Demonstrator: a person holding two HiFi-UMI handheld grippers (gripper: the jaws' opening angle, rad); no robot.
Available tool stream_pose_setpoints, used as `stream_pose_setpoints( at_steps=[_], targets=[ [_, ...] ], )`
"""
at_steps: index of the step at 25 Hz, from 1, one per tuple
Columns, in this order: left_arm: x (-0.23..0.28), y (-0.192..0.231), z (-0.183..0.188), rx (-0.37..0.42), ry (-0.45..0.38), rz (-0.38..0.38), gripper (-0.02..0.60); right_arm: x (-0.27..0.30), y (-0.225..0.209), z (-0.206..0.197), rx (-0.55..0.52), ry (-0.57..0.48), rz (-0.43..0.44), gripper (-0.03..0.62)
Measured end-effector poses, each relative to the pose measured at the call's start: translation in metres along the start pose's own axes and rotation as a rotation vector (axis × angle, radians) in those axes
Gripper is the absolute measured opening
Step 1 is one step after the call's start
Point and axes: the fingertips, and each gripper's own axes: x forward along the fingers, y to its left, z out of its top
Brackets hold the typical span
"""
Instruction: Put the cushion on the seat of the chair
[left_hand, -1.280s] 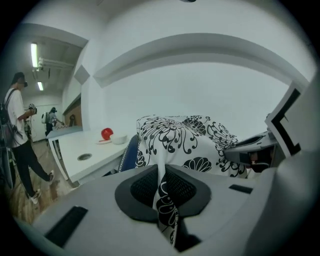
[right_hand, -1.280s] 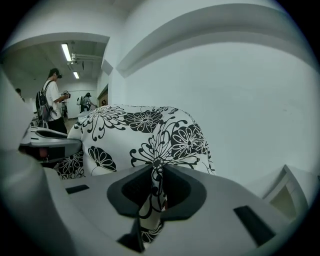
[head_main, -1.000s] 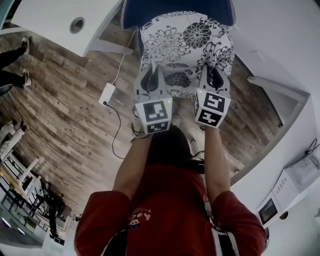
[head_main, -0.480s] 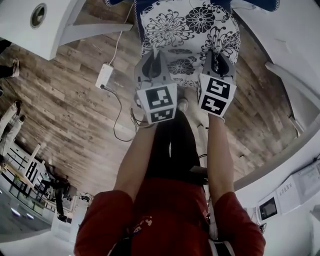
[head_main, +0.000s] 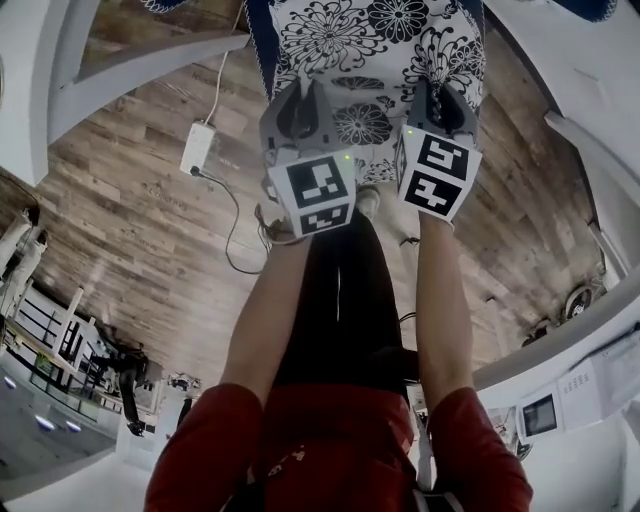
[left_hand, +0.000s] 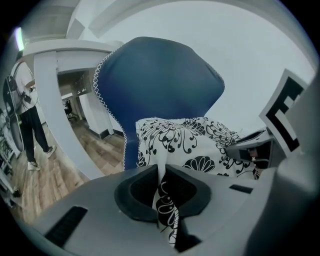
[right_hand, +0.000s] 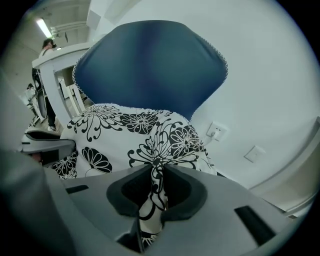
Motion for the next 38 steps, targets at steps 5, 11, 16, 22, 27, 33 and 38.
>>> stream_pose_setpoints(
  at_steps=[5,11,16,22,27,33,38],
  targets=[
    [0.022,0.003,-0.011,0.023,0.015,0.01,0.049,0.024,0.003,-0.013,0.012,0.028,0.004,0.071],
    [0.039,0.006,-0.022,-0.05,0.028,-0.017,0.049,0.039,0.004,-0.026,0.023,0.051,0.002,0.075],
    [0.043,0.004,-0.025,-0.062,0.034,-0.02,0.049,0.044,0.004,-0.029,0.042,0.057,0.019,0.078],
    [0.039,0.002,-0.022,-0.034,0.02,-0.015,0.051,0.041,0.0,-0.028,0.051,0.045,0.008,0.109],
    [0.036,0.004,-0.019,-0.009,0.016,0.001,0.151,0.038,-0.011,-0.028,0.089,0.037,-0.001,0.191],
    [0.036,0.01,-0.022,0.002,0.034,0.01,0.246,0.031,-0.016,-0.025,0.064,0.036,-0.008,0.237],
    [0.041,0.015,-0.025,0.007,0.047,0.003,0.301,0.03,-0.019,-0.025,0.077,0.033,-0.006,0.262]
  ],
)
